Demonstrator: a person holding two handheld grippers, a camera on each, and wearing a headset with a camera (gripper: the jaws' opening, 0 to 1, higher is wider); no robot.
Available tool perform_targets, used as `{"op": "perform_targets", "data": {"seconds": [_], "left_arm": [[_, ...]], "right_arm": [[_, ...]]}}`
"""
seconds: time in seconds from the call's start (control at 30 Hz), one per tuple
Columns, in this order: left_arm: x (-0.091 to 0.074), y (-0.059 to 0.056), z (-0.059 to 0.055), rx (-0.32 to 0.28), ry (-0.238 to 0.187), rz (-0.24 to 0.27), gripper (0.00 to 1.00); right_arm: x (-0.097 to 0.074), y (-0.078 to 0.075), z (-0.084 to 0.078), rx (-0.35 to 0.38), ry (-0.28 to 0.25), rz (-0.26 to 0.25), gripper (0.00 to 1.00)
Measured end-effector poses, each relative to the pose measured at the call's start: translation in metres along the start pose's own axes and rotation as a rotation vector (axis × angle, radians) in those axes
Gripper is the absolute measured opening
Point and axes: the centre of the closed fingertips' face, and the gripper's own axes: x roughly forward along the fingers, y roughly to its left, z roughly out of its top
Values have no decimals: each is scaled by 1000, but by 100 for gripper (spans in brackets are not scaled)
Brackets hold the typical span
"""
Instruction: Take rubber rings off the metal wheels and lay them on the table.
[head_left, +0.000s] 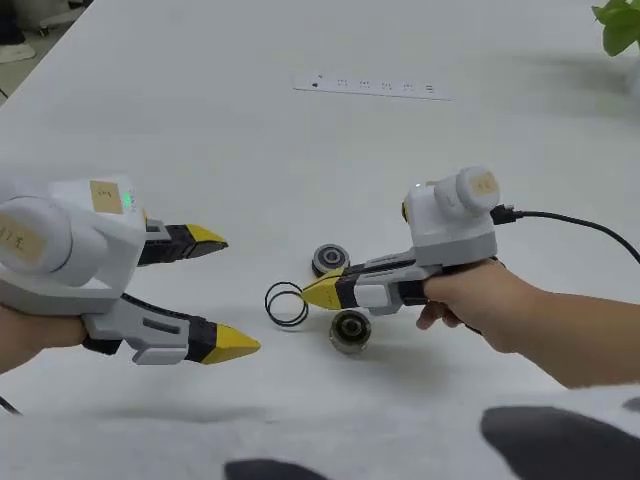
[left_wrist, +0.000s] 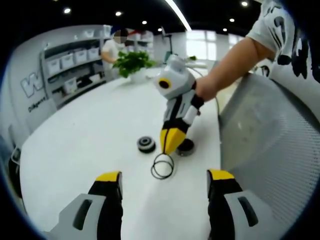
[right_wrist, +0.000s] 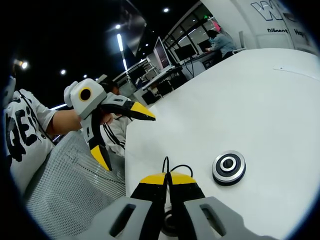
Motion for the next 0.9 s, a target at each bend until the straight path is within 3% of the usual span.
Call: {"op": "perform_targets", "data": {"seconds": [0.9], "left_arm": [[4, 1, -8, -26, 12, -5, 69]], "right_arm": [[5, -9, -8, 42, 11, -29, 0]]}}
